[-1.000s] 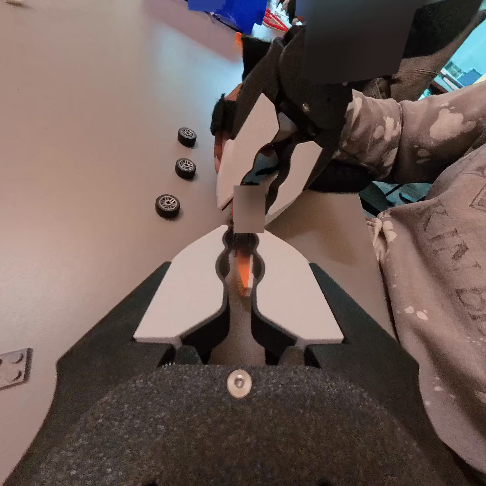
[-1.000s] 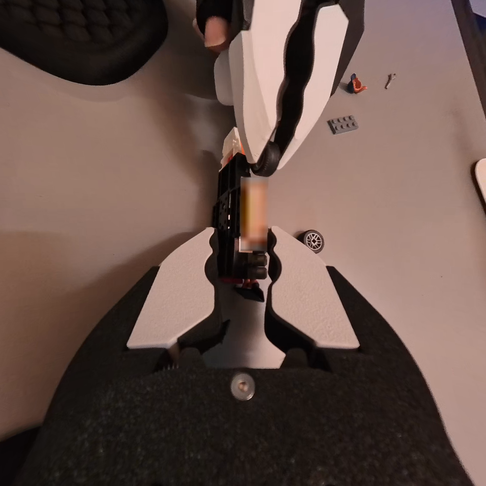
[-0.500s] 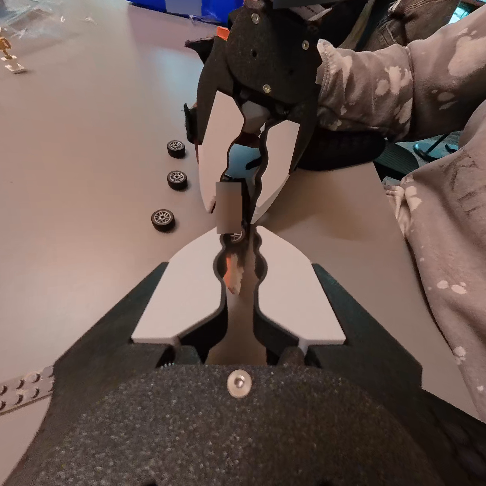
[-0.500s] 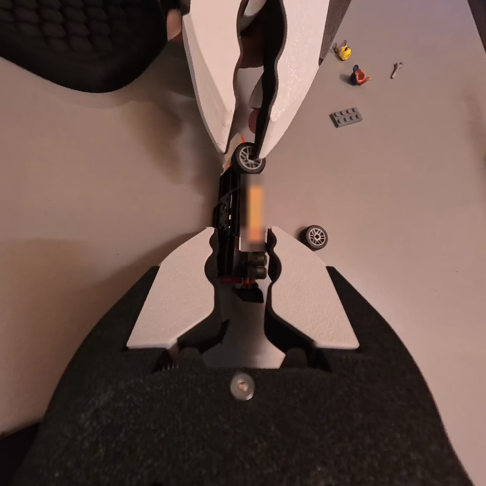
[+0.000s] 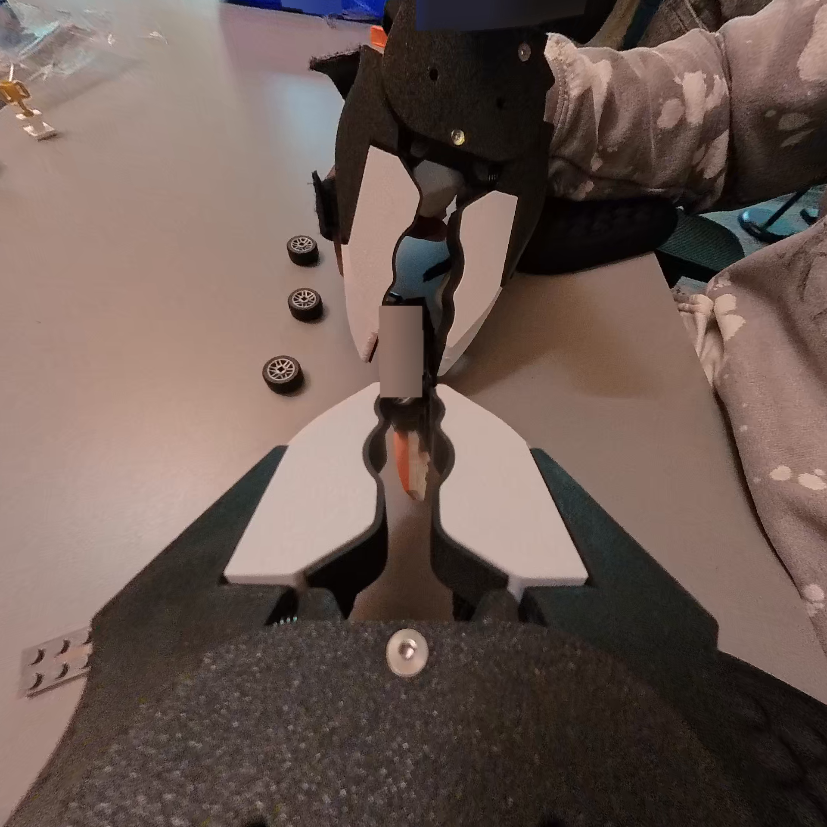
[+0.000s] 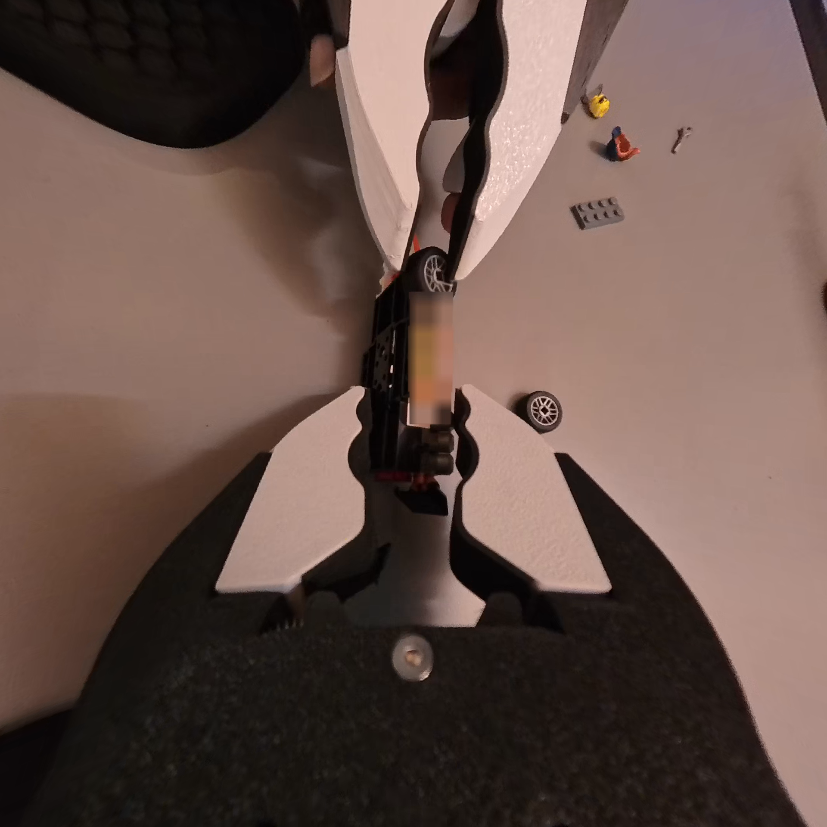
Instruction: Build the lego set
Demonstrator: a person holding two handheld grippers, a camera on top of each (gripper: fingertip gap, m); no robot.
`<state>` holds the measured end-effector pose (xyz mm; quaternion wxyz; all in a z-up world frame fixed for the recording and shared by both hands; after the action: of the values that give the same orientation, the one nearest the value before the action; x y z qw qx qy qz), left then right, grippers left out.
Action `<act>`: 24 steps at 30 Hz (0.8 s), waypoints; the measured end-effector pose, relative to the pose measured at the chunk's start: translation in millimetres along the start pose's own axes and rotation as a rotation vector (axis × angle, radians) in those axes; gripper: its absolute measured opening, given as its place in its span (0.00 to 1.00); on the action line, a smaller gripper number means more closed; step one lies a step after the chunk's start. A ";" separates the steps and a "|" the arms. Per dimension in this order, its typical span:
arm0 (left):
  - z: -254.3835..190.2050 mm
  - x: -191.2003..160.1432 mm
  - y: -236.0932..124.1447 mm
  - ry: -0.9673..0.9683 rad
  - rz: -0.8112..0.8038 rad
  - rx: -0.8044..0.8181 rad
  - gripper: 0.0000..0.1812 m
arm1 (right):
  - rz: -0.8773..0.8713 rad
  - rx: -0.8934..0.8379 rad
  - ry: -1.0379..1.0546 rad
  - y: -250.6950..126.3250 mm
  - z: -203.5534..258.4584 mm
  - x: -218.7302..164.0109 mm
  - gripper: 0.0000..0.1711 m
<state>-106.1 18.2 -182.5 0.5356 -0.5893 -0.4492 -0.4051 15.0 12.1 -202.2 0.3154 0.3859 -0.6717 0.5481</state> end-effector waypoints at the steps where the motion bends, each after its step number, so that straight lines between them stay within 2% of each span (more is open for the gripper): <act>1: -0.4 0.3 -0.7 0.002 -0.004 -0.003 0.09 | 0.001 0.000 -0.003 -0.1 0.0 0.0 0.21; 7: 0.0 0.6 -2.3 0.008 -0.008 0.002 0.11 | 0.001 0.000 -0.011 -0.3 0.4 0.0 0.21; 14: 1.0 -2.5 1.0 -0.030 -0.004 -0.006 0.23 | 0.003 -0.002 -0.027 -0.5 1.0 0.2 0.21; 17: 1.3 -7.5 7.1 -0.041 0.026 -0.003 0.21 | 0.006 -0.006 -0.053 -0.5 2.0 0.7 0.21; 20: 0.9 -7.2 8.5 -0.033 0.019 0.004 0.13 | 0.011 -0.023 -0.096 -0.4 2.9 1.3 0.21; 24: -1.2 -2.2 4.0 0.032 -0.046 0.060 0.12 | 0.006 -0.051 -0.146 -0.9 3.8 1.0 0.21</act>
<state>-102.8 16.7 -185.6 0.5505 -0.5560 -0.4661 -0.4130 15.3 8.1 -201.7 0.2735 0.4147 -0.7079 0.5022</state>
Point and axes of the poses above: each gripper's, where its closed fingertips meet, y out along the fingers, x out of its top, z = x × y across the jaws, the point moved 6 cm from there along -y, back along the fingers, and after that the axes turned 13 degrees about -z, right-handed, at the moved point
